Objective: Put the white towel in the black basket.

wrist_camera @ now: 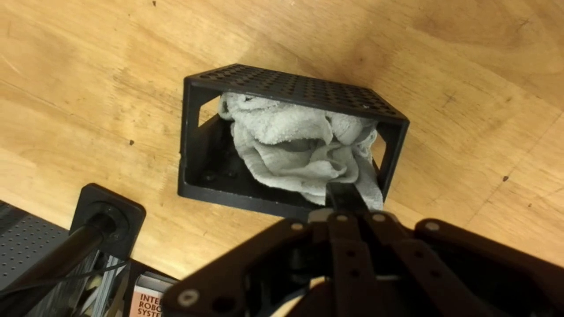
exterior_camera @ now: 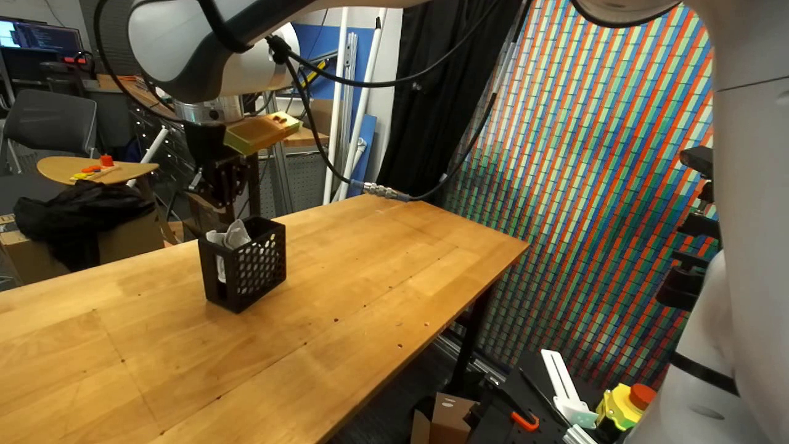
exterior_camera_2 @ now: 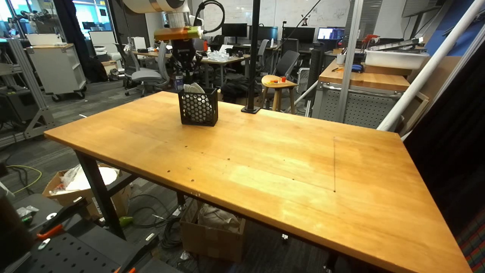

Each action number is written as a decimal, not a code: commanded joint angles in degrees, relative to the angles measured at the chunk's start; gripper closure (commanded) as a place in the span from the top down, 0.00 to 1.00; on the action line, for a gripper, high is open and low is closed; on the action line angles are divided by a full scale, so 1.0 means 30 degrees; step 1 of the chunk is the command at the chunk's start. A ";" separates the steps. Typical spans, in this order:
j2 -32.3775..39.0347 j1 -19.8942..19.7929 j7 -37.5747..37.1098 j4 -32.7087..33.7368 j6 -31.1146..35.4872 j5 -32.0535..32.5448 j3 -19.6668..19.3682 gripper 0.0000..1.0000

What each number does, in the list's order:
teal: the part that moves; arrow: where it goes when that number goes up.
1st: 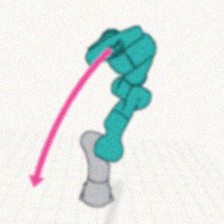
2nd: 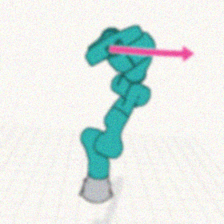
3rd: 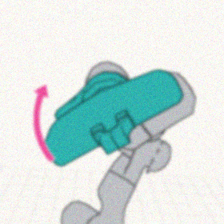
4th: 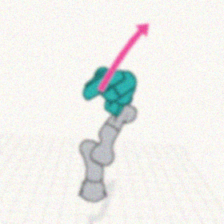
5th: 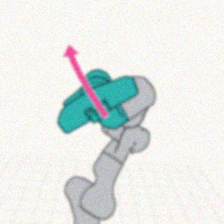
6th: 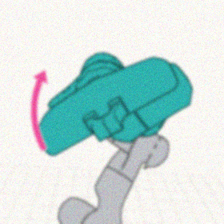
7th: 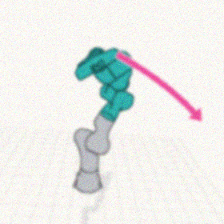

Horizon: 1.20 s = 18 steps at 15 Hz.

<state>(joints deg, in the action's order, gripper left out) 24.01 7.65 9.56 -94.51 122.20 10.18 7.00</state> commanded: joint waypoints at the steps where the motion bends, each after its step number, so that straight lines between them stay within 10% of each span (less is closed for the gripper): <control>1: 0.0269 0.0104 0.0614 0.0879 -0.0382 0.0165 -0.0083 0.00; 18: 0.1816 -0.0582 0.1359 0.1093 0.0351 -0.0832 0.0067 0.00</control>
<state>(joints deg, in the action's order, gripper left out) 28.02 6.67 11.50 -93.26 122.76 9.49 6.99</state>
